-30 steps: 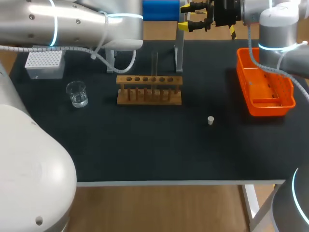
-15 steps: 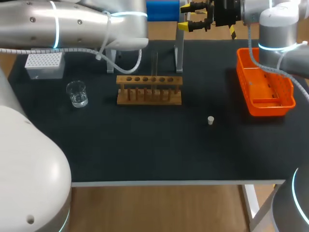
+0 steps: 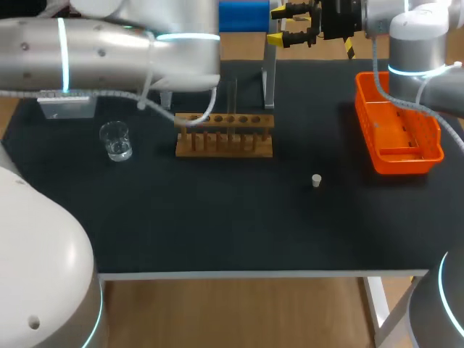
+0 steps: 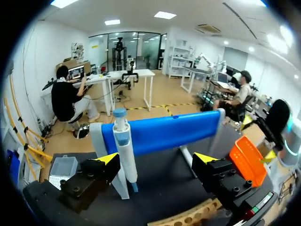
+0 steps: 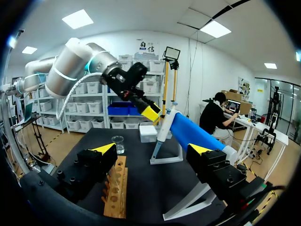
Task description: Invert the test tube, pick up the pipette, mount the tip to pipette, aspirate from beaker and dispense into the tube, eject the tip, return the pipette, and cap with the stopper.
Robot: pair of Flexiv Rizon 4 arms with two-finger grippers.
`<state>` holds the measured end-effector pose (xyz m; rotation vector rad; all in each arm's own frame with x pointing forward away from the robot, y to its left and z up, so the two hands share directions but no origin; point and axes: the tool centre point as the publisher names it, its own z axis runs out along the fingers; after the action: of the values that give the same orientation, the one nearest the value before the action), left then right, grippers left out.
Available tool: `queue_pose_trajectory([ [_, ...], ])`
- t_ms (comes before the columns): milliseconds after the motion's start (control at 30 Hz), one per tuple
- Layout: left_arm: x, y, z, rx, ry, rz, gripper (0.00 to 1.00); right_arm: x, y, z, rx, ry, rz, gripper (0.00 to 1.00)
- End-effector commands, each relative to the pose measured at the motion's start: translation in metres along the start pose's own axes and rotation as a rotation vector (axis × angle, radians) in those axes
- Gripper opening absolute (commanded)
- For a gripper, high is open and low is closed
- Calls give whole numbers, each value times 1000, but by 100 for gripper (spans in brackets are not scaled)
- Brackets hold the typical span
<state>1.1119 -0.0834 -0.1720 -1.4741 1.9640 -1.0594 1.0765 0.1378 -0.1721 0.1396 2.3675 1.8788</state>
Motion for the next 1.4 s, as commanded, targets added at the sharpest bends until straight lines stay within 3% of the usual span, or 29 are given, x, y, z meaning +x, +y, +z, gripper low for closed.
queue_pose_trajectory([
  [33,-4,22,-42,178,193,67,100,0,1,-1,4,2,1,100],
  [267,21,33,-79,311,417,186,100,0,1,-1,4,2,1,100],
  [433,39,39,-91,330,541,273,100,0,1,-1,4,2,1,100],
  [767,59,59,-82,268,678,400,100,0,1,-1,4,2,1,100],
  [1067,70,65,-61,212,788,478,100,0,1,-1,4,2,1,100],
  [1400,83,80,-38,101,866,562,100,0,1,-1,4,2,1,100],
])
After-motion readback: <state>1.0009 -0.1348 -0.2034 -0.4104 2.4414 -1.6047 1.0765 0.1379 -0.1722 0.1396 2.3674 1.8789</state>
